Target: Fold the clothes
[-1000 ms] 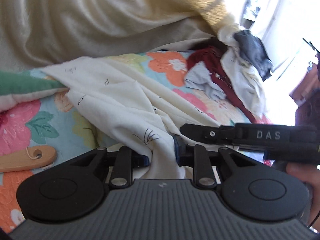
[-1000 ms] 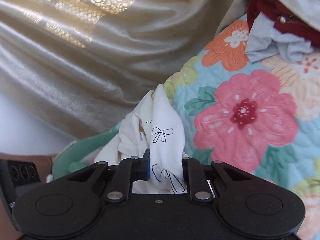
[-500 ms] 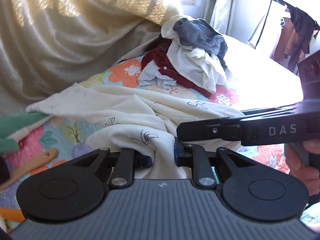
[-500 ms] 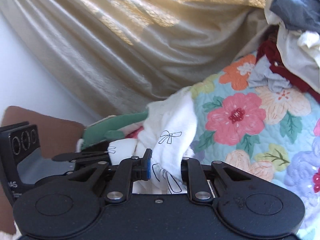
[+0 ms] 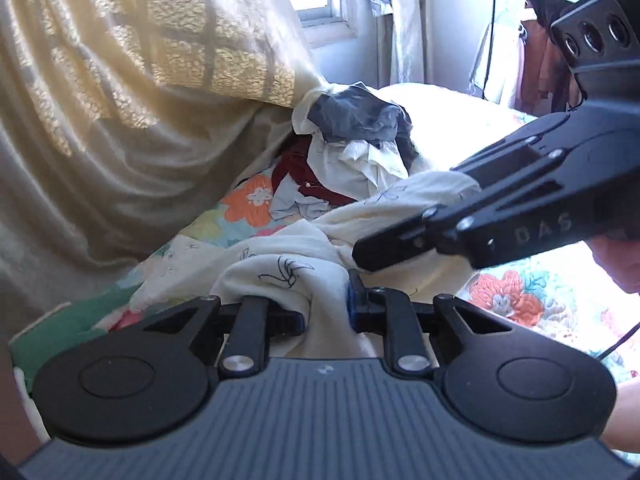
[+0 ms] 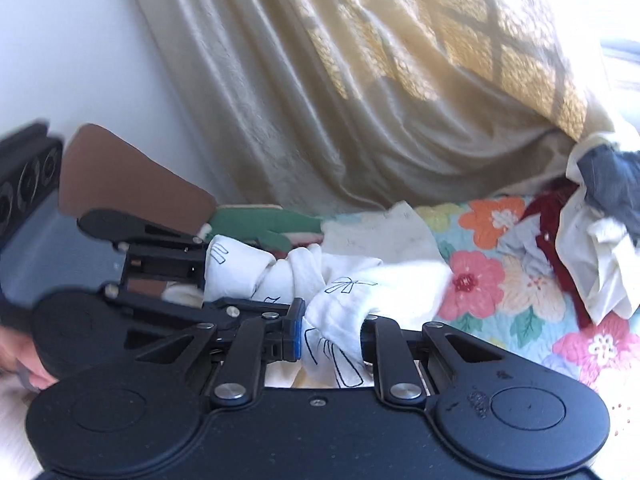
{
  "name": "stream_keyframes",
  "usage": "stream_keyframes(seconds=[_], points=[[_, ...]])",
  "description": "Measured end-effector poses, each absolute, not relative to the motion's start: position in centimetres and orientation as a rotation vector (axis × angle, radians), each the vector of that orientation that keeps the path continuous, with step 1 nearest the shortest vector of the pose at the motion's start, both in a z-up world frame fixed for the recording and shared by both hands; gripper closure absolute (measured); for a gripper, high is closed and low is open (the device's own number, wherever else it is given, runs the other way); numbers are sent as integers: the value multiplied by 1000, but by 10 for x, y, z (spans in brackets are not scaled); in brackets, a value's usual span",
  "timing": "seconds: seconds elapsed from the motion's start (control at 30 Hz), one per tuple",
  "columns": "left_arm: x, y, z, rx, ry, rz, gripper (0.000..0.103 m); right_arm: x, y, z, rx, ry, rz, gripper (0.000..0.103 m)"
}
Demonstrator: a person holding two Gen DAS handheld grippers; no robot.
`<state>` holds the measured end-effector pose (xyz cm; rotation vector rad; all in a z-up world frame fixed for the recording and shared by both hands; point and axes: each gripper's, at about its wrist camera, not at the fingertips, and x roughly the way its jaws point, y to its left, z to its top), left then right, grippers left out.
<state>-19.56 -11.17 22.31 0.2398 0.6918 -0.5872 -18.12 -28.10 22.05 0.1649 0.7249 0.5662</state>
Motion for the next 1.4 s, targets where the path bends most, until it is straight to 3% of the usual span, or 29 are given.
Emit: stream_keyframes(seconds=[0.2, 0.43, 0.7, 0.8, 1.17, 1.4], points=[[-245, -66, 209, 82, 663, -564, 85, -220, -256, 218, 104, 756, 589, 84], [-282, -55, 180, 44, 844, -610, 85, -275, -230, 195, 6, 821, 602, 84], [-325, -18, 178, -95, 715, -609, 85, -314, -198, 222, -136, 826, 611, 84], [-334, 7, 166, -139, 749, -569, 85, -324, -178, 221, -169, 841, 630, 84], [-307, 3, 91, -98, 953, -476, 85, -319, -210, 137, -197, 962, 564, 84], [-296, 14, 60, -116, 1052, -482, 85, -300, -245, 121, -242, 982, 379, 84]])
